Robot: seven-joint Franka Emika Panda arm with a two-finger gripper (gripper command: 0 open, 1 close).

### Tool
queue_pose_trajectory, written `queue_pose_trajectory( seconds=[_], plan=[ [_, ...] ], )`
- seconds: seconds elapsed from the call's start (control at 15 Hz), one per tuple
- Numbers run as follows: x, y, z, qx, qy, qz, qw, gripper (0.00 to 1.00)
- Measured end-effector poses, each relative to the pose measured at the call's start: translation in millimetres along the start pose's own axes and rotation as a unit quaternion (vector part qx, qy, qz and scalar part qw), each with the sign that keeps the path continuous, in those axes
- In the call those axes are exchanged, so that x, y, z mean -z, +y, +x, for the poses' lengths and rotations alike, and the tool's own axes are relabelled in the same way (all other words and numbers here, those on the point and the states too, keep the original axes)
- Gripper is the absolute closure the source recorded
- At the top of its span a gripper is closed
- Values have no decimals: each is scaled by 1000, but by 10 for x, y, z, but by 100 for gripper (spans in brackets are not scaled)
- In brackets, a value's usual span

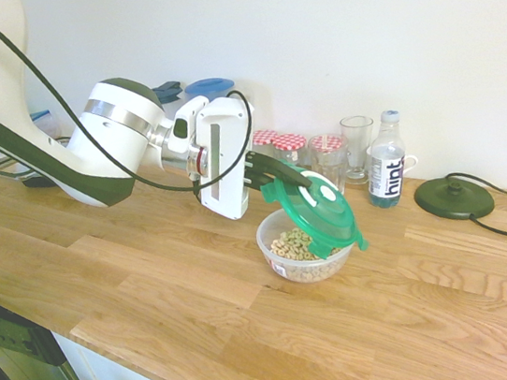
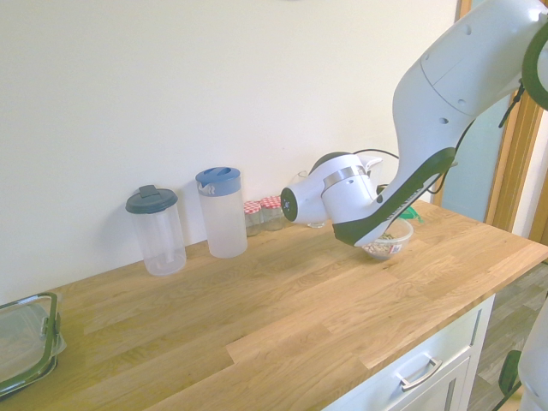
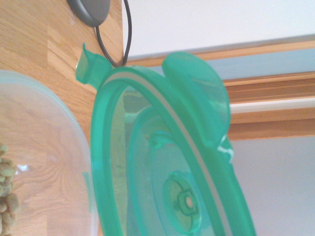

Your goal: Cover the lid of food container

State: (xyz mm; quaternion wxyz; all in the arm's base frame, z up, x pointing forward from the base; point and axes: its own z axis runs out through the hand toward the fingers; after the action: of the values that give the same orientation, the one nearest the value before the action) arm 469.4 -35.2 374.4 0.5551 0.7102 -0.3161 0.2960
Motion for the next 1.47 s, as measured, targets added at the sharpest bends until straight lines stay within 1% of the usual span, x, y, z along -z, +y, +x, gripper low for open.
queue_pose_trajectory(
  seconds=[0.2,0.33,0.47,0.53,0.67,0.8,0.93,1.07,1.13,1.2,1.33,1.47],
  plan=[
    [128,-34,-170,16,-2,9,1000,0],
    [184,-26,-255,20,-12,14,1000,0],
    [319,-19,-272,17,-28,36,999,0],
    [418,4,-262,16,-42,51,998,0],
    [625,122,-210,18,-89,78,993,0],
    [851,312,-38,15,-150,113,982,0],
    [1138,574,303,5,-211,161,964,0],
    [1376,787,566,-4,-264,215,940,0],
    [1417,802,586,-10,-287,239,928,0],
    [1380,746,556,-20,-309,261,914,0],
    [1151,593,408,-35,-355,302,884,0],
    [1049,532,330,-48,-395,345,850,0]
  ],
)
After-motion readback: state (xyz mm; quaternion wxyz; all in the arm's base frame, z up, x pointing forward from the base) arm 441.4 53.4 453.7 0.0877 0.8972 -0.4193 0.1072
